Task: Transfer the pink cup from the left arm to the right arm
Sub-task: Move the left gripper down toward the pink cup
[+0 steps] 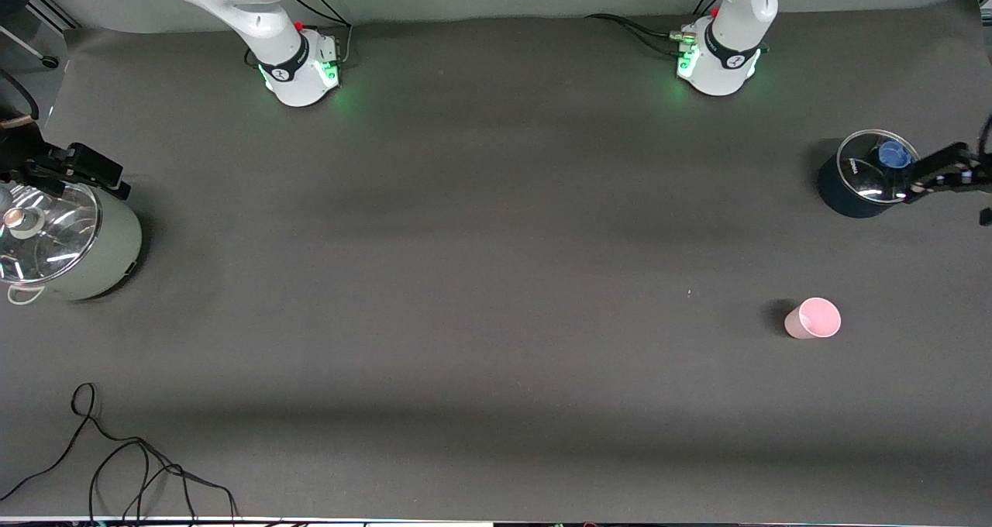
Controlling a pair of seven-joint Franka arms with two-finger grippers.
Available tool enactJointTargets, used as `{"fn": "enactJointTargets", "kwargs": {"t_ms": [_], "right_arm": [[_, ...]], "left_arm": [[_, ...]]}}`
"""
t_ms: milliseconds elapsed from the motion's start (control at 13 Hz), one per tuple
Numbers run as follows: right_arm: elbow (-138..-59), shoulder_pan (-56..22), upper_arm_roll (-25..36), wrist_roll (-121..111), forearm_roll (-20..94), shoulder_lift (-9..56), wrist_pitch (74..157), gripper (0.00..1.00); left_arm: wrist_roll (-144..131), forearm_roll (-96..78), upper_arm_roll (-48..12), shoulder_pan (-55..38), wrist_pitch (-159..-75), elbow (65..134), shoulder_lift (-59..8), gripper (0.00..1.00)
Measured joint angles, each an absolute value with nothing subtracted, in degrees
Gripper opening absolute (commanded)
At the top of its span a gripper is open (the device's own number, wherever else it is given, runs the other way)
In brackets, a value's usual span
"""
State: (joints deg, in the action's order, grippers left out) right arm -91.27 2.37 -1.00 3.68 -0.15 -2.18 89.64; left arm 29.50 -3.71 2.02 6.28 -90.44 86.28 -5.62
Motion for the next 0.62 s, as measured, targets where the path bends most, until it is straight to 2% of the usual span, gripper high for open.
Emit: {"fn": "enactJointTargets", "kwargs": {"t_ms": [308, 615], "right_arm": [[-91.3, 2.4, -1.0, 3.7, -0.2, -2.2, 89.6, 1.00], [-91.3, 2.4, -1.0, 3.7, -0.2, -2.2, 89.6, 1.00]], "left_arm": [[48.1, -10.7, 2.1, 12.3, -93.3, 86.1, -10.2, 1.00], [68.9, -22.9, 2.1, 18.1, -95.1, 85.1, -18.2, 1.00]]}}
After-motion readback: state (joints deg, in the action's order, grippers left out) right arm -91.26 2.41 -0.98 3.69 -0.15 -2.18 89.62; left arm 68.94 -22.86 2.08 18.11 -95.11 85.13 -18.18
